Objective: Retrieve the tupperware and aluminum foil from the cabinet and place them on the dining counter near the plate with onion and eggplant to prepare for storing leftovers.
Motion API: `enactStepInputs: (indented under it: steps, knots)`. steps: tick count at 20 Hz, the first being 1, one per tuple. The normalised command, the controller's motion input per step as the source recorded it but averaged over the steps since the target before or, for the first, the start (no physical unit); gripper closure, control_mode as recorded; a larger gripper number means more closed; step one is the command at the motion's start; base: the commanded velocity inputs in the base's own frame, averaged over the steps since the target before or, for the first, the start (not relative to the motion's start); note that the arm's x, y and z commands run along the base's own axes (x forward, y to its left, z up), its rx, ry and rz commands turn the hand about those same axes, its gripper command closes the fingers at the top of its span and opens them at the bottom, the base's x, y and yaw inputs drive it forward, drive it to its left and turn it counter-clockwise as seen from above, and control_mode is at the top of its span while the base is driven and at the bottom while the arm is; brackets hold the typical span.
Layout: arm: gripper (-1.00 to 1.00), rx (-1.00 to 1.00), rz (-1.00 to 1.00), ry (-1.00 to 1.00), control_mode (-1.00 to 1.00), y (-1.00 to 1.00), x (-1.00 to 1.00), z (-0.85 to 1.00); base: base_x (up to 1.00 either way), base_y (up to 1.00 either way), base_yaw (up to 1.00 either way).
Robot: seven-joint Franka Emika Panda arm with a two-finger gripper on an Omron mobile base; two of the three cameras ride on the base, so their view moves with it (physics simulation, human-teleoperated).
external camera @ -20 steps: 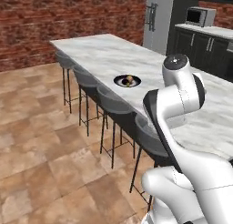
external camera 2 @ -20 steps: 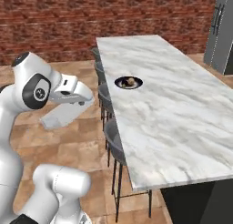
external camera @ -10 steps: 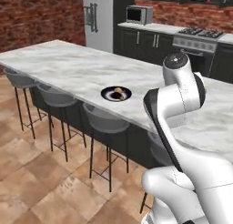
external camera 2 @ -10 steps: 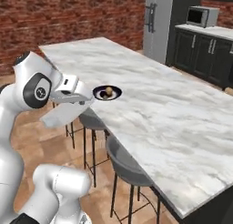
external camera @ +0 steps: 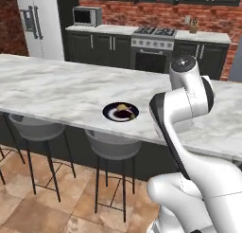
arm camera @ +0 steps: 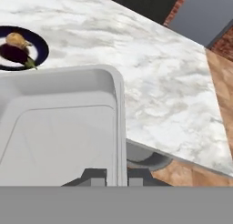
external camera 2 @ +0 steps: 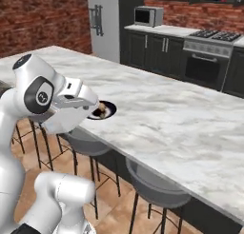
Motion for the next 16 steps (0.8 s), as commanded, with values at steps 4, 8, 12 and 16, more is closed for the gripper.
enactStepInputs:
  steps: [4,8,12,16]
  knots:
    - [1.0,0.0,0.0,0.0,1.0,0.0,0.0,0.0,0.7,1.0,-0.54]
    - [1.0,0.0,0.0,0.0,1.0,0.0,0.0,0.0,0.73,1.0,-0.52]
    - [1.0,0.0,0.0,0.0,1.0,0.0,0.0,0.0,0.71,0.94,-0.47]
    - [1.0,0.0,0.0,0.0,1.0,0.0,0.0,0.0,0.82,0.73,-0.39]
